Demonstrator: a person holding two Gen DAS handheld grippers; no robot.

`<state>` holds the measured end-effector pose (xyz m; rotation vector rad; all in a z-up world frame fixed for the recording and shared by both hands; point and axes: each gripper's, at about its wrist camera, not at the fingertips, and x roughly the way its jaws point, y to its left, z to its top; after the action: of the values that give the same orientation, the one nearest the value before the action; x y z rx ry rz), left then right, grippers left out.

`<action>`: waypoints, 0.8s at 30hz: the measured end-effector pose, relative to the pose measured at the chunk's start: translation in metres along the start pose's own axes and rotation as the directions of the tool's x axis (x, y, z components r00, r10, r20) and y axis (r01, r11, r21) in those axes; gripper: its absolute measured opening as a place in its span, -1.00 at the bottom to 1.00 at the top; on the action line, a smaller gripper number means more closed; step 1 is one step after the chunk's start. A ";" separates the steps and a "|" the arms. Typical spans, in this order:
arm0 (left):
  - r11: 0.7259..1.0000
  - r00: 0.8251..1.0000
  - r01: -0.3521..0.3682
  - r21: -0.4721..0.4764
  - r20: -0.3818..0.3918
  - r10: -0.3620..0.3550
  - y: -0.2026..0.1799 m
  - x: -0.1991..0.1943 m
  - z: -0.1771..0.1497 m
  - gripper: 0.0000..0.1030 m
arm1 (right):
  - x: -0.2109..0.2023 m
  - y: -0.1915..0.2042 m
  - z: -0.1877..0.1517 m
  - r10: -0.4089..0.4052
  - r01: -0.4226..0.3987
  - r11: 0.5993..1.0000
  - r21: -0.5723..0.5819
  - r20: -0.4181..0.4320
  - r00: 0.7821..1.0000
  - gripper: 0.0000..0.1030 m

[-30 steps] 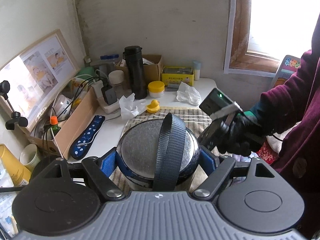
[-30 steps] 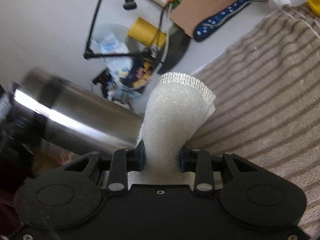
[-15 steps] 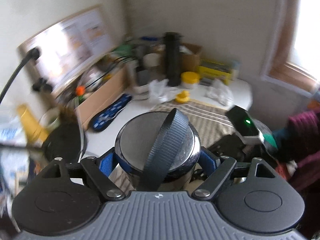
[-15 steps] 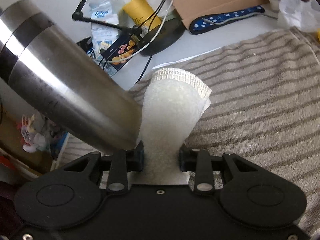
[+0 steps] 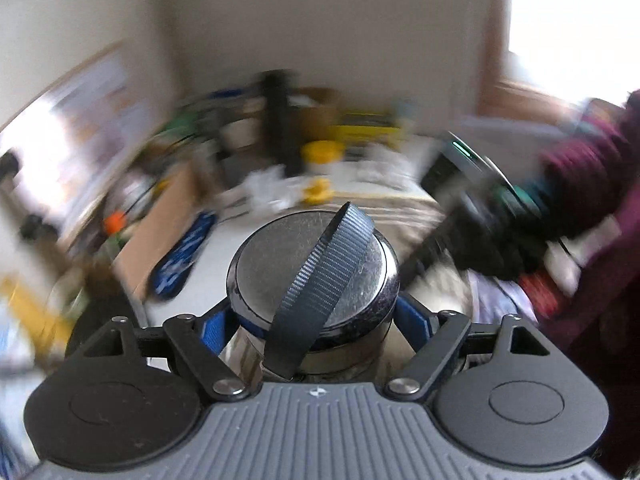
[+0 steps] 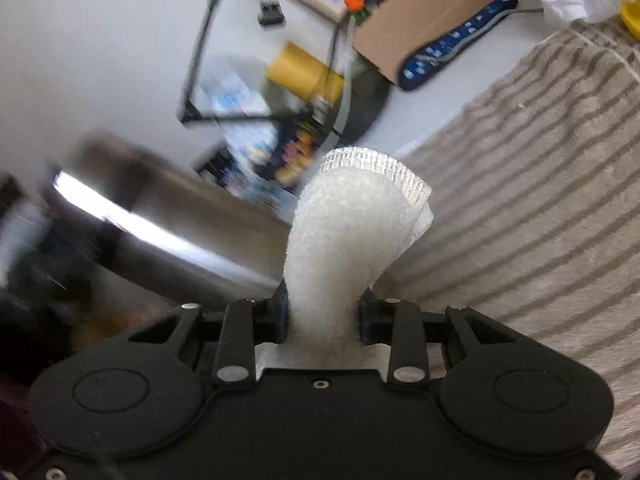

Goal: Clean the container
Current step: 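Sweep the cloth in the right gripper over the lid and strap, then rub the cloth in the right gripper across the lid edge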

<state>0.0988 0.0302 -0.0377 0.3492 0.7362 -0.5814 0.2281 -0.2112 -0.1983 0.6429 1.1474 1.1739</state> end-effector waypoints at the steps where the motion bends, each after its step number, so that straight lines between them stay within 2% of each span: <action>1: 1.000 1.000 0.026 0.015 -0.002 -0.026 0.003 0.001 0.001 0.61 | -0.004 0.001 0.003 0.045 -0.045 0.999 0.030 0.017 0.999 -0.40; 3: 1.000 1.000 0.022 -0.014 -0.022 -0.022 0.005 0.003 0.005 0.62 | -0.010 0.004 0.009 0.107 -0.110 0.992 0.064 0.050 0.993 -0.40; 7: 0.988 0.992 -0.120 -0.101 -0.041 0.117 -0.017 0.001 0.013 0.67 | -0.018 0.011 0.016 0.206 -0.218 0.970 0.106 0.113 0.972 -0.40; 9: 0.956 0.983 -0.183 -0.228 -0.038 0.179 -0.024 -0.002 0.016 0.67 | -0.021 0.017 0.020 0.246 -0.261 0.959 0.107 0.130 0.960 -0.40; 12: 0.886 0.965 -0.259 -0.385 -0.060 0.256 -0.024 -0.004 0.018 0.68 | -0.026 0.028 0.028 0.314 -0.331 0.938 0.104 0.152 0.937 -0.40; 14: 0.859 0.956 -0.282 -0.426 -0.055 0.287 -0.027 -0.005 0.017 0.67 | -0.028 0.032 0.034 0.372 -0.390 0.916 0.098 0.163 0.914 -0.40; 16: 0.868 0.955 -0.278 -0.412 -0.026 0.294 -0.029 -0.008 0.015 0.66 | -0.027 0.035 0.039 0.407 -0.425 0.900 0.096 0.163 0.899 -0.40; 18: 0.885 0.959 -0.266 -0.382 -0.016 0.282 -0.030 -0.010 0.015 0.61 | -0.022 0.033 0.041 0.412 -0.430 0.896 0.110 0.151 0.899 -0.40; 20: 0.898 0.963 -0.255 -0.360 -0.010 0.269 -0.029 -0.010 0.014 0.61 | -0.017 0.028 0.039 0.394 -0.409 0.904 0.123 0.128 0.910 -0.40; 24: 0.901 0.964 -0.253 -0.352 -0.009 0.267 -0.028 -0.009 0.013 0.61 | -0.010 0.018 0.035 0.340 -0.351 0.927 0.135 0.095 0.936 -0.38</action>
<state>0.0830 0.0047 -0.0249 0.0999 0.7248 -0.1952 0.2540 -0.2095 -0.1677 1.0267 1.0973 1.3574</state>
